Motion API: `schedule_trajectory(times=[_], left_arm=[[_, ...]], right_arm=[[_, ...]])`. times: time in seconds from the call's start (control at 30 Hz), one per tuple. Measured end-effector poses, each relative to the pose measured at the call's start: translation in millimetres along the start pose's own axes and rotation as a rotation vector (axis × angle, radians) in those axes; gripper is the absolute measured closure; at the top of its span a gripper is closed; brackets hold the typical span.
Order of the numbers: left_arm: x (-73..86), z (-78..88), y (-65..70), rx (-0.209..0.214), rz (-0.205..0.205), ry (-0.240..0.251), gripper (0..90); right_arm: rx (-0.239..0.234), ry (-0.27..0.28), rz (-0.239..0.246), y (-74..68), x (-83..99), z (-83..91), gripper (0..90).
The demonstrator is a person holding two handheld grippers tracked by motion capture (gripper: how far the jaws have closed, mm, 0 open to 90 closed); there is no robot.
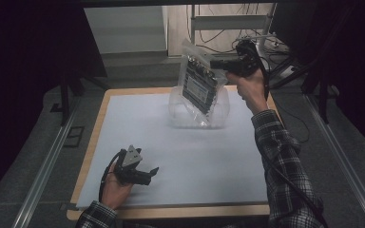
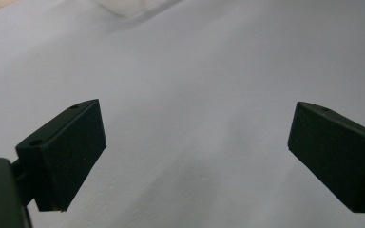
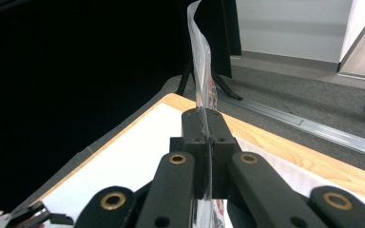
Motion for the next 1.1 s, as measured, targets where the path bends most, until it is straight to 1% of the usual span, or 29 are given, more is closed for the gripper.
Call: schedule_trajectory(times=[0.23, 0.27, 0.3, 0.33, 0.47, 0.57, 0.63, 0.67, 0.77, 0.9, 1.0, 1.1], left_arm=[[0.1, 0.1, -0.5, 0.000, 0.000, 0.000, 4.9], [0.1, 0.3, -0.8, 0.001, -0.003, -0.004, 5.0], [0.1, 0.3, -0.8, 0.001, -0.003, -0.004, 5.0], [0.1, 0.3, -0.9, 0.002, -0.003, -0.004, 5.0], [0.0, 0.2, -0.8, 0.003, 0.001, 0.000, 5.0], [0.1, 0.0, -0.3, 0.005, 0.003, 0.001, 5.0], [0.0, 0.4, -0.9, 0.003, -0.005, -0.006, 5.0], [0.0, 0.4, -1.1, 0.003, -0.006, -0.006, 5.1], [0.0, 0.3, -1.2, 0.004, -0.005, -0.006, 5.1], [-0.2, -0.2, 0.1, 0.003, -0.007, -0.008, 5.1], [-0.2, 0.1, 0.3, 0.003, -0.010, -0.009, 5.1], [-0.3, 0.2, 0.1, 0.002, -0.009, -0.007, 5.1]], right_arm=[[0.008, -0.006, 0.002, 10.3, -2.5, -17.4, 88.6], [0.012, -0.009, 0.005, 13.6, -2.8, -22.3, 88.6], [0.012, -0.009, 0.005, 13.6, -2.8, -22.3, 88.6], [0.012, -0.007, 0.011, 16.3, -3.1, -27.0, 88.7], [0.013, -0.003, 0.010, 19.8, -3.2, -33.1, 88.6], [0.020, -0.002, 0.005, 23.5, -1.4, -39.1, 88.6], [0.026, -0.016, 0.004, 25.8, 1.5, -44.7, 88.7], [0.019, -0.012, -0.005, 27.1, 4.3, -48.4, 88.6], [0.013, -0.006, -0.008, 27.6, 5.1, -50.3, 88.6], [0.013, -0.021, -0.002, 25.7, 7.1, -54.8, 88.6], [0.028, -0.065, 0.013, 24.5, 12.8, -62.2, 88.6], [0.024, -0.070, -0.002, 26.5, 21.4, -68.0, 88.6]])
Point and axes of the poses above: each handheld gripper's, and its own axes: z roughly backward along the jaws, x roughly out of its underside, y roughly to its right, the point moved 1 cm from there along -z, roughly forward along the jaws, and after that the axes turned 12 degrees about z, right-handed, at the moved point
